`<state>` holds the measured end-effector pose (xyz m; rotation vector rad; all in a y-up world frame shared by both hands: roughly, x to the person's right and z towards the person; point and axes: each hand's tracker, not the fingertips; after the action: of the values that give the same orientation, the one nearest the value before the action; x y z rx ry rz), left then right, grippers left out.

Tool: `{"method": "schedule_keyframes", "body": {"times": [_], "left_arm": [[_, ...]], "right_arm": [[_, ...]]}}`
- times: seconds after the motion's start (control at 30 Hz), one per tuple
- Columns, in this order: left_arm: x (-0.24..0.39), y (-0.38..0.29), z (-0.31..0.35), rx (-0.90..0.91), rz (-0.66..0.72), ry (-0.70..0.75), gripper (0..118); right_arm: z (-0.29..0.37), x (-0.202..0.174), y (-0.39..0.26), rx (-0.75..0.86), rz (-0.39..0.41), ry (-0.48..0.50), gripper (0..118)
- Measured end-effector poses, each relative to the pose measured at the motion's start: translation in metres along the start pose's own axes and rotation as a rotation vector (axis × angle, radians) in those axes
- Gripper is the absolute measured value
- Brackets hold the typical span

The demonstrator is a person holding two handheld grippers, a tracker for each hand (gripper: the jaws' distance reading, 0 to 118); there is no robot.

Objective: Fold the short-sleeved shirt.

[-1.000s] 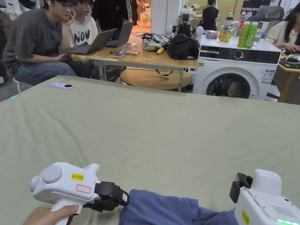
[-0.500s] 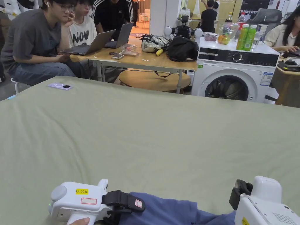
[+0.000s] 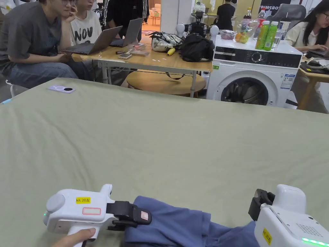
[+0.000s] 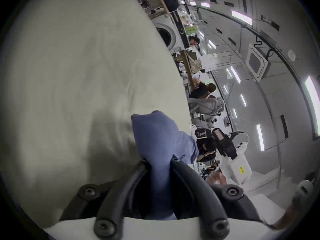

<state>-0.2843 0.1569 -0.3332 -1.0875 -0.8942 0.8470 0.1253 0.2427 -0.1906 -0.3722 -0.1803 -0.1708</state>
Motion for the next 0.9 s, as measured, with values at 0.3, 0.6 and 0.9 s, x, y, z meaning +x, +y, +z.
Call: {"method": "schedule_keyframes", "body": {"times": [0.3,0.6,0.9], "left_arm": [[0.05,0.011,0.086,0.093,-0.066,0.188,5],[0.103,0.0,0.088,0.099,-0.086,0.331,5],[0.162,-0.004,0.008,-0.024,-0.142,0.286,5]], "right_arm": [[0.001,-0.009,0.01,0.035,0.022,0.027,0],[0.002,-0.011,0.015,0.05,0.033,0.041,0],[0.01,0.003,0.016,0.054,0.035,0.021,0]]}}
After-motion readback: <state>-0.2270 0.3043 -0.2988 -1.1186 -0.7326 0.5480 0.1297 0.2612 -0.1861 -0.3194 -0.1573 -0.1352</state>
